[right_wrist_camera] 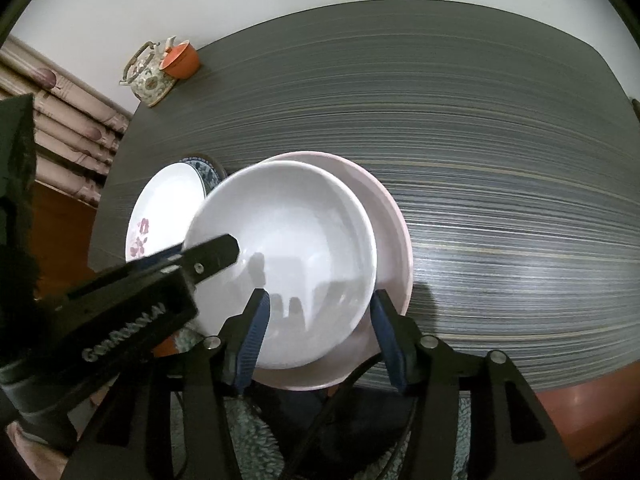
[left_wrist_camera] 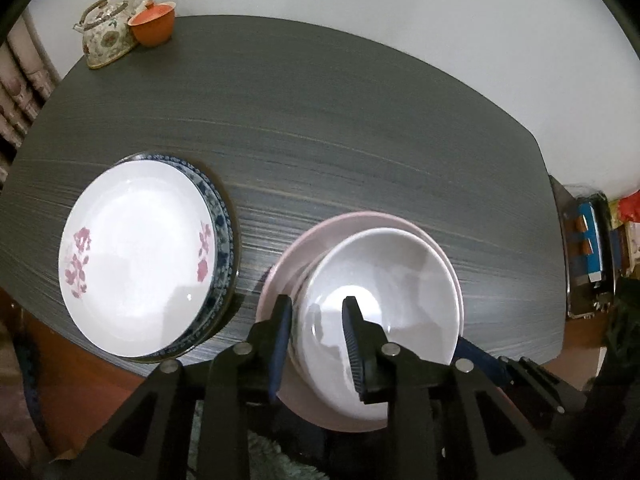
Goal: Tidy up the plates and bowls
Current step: 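Grip the rim of the nested pink and white bowls with the right tool, then lift and carry the nested bowls toward the plate stack with both tools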
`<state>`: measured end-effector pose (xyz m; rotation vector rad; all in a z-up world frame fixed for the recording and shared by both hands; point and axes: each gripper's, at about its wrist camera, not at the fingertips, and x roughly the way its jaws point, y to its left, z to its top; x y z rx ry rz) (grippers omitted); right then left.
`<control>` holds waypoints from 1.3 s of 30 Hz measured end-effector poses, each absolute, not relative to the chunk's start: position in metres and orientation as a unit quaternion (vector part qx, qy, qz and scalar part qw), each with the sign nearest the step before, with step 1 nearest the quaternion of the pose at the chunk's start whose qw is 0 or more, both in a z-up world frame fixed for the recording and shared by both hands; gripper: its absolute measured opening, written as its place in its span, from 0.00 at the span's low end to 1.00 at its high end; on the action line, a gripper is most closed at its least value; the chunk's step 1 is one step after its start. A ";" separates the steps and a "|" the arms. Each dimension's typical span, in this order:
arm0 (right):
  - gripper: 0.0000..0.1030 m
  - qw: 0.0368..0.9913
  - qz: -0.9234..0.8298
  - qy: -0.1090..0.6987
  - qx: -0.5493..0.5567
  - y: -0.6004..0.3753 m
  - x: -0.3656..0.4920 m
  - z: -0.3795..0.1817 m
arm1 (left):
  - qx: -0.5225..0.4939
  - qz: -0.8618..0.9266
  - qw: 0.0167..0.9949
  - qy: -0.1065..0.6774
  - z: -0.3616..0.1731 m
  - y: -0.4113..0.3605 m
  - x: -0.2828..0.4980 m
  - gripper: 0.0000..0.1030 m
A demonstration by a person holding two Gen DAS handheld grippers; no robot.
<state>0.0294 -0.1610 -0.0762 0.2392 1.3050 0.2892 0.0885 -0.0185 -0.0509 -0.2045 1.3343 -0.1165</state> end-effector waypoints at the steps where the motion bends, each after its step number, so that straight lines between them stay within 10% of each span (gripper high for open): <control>1: 0.48 0.779 0.134 0.602 0.112 -0.161 0.029 -0.075 | -0.095 -0.052 0.781 0.615 -0.049 -0.017 0.089 0.26; 39: 0.49 0.774 0.067 0.605 0.174 -0.213 0.031 -0.087 | -0.211 -0.020 0.727 0.654 -0.077 0.042 0.076 0.34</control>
